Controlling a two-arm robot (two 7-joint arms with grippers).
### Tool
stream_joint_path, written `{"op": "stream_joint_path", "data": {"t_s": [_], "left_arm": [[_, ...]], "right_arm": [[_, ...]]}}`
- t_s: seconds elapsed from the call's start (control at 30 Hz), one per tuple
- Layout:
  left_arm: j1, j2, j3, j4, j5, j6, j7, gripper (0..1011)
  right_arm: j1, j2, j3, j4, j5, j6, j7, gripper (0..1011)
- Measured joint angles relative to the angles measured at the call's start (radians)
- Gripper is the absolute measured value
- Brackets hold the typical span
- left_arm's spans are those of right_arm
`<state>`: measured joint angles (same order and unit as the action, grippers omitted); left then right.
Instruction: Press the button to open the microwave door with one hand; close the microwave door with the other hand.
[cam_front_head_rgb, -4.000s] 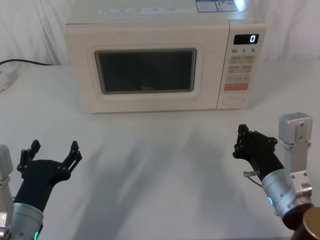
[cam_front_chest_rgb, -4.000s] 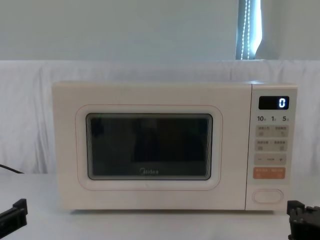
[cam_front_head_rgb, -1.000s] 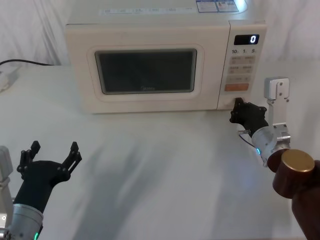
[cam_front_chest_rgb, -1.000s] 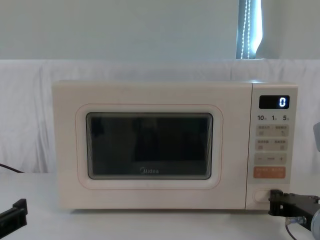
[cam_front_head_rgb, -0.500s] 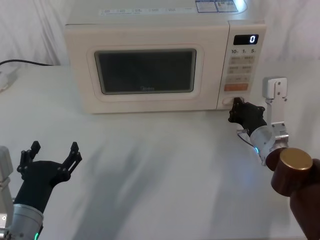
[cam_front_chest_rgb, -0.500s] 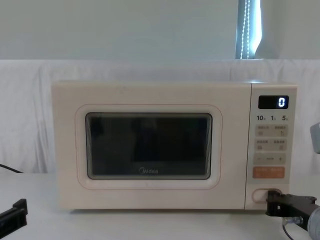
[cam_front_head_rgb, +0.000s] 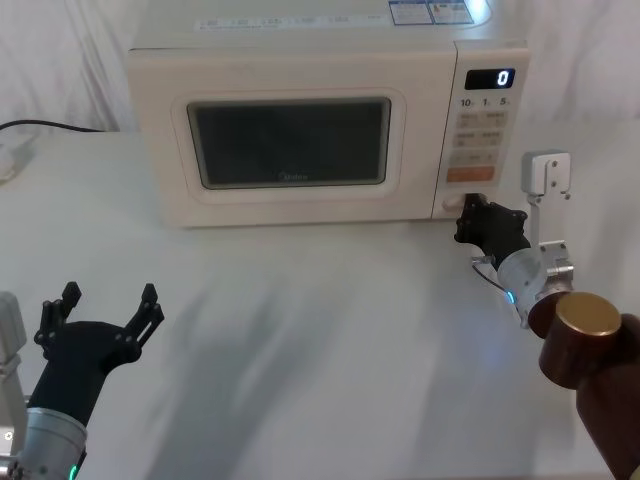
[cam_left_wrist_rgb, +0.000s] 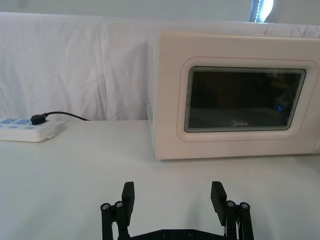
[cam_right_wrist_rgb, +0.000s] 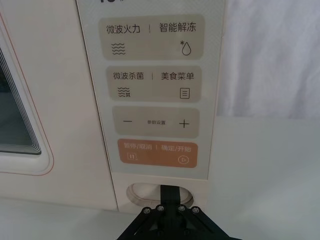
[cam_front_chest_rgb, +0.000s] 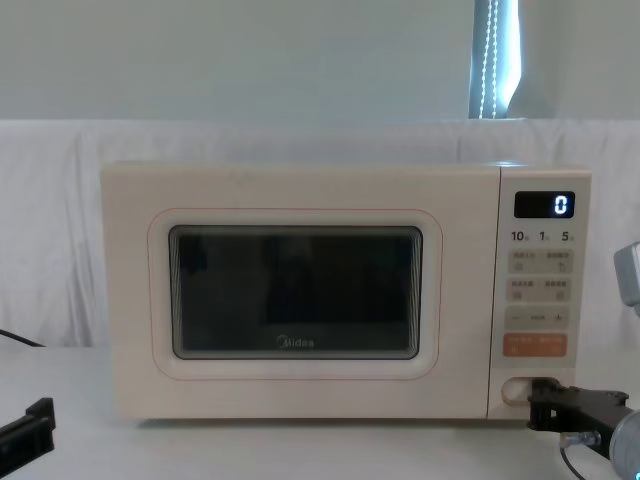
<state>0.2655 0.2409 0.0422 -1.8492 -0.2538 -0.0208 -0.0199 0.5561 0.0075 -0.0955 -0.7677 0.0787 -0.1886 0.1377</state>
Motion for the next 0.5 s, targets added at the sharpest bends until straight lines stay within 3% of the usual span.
{"op": "stream_joint_path", "data": {"t_s": [0.5], "left_arm": [[0.0, 0.0, 0.0, 0.0, 0.0, 0.0, 0.0, 1001]], "right_arm": [[0.023, -0.005, -0.001, 0.033, -0.007, -0.007, -0.006, 0]]}}
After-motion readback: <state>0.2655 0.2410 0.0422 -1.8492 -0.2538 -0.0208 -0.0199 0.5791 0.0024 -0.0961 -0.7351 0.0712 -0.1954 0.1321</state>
